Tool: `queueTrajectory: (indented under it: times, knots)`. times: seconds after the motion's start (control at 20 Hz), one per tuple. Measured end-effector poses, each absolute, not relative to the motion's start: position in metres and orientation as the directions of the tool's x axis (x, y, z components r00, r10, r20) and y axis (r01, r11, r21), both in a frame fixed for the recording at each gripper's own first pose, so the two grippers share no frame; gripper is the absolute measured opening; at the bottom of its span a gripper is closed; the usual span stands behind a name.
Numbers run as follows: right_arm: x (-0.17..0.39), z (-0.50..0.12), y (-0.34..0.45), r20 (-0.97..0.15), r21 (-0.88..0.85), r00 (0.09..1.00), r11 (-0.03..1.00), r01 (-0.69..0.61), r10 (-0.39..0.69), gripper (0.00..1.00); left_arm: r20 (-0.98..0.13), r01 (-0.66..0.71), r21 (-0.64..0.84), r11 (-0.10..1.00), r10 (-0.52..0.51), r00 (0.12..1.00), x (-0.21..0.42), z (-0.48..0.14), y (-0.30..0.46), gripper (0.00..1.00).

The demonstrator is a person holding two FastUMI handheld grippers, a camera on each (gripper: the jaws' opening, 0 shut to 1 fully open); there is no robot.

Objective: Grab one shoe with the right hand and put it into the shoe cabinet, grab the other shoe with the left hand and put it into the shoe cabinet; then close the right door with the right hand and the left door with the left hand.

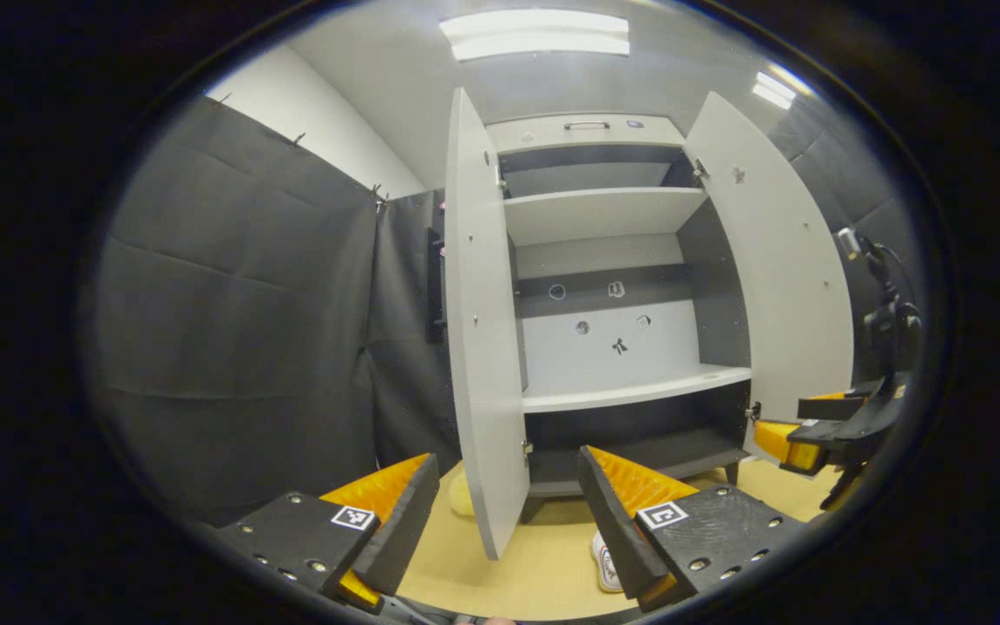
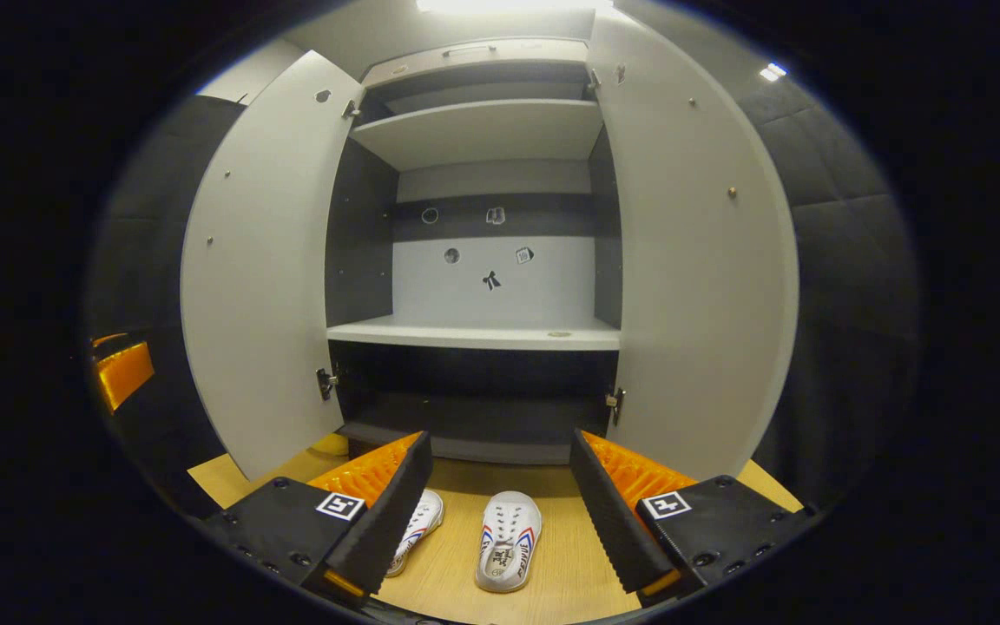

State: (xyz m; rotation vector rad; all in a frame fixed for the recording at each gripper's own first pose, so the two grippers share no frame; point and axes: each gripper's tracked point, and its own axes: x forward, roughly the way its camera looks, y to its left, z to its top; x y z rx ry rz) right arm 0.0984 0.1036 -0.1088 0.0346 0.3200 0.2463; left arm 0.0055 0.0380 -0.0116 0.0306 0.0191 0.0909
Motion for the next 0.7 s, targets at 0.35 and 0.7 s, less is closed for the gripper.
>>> queueTrajectory:
  times: [0.35, 0.7]
  knots:
    - [0.128, -0.187, 0.129, -0.484, 0.1, 0.824, 0.954, -0.284, 0.296, 1.0, -0.043, -0.146, 0.039, 0.989, 0.147, 0.988, 0.009, -0.023, 0.049, 0.93]
    - [0.132, -0.271, 0.142, -0.654, 0.137, 0.686, 0.942, -0.305, 0.318, 1.0, -0.074, -0.176, 0.057, 0.983, 0.18, 0.981, 0.01, -0.033, 0.055, 0.93]
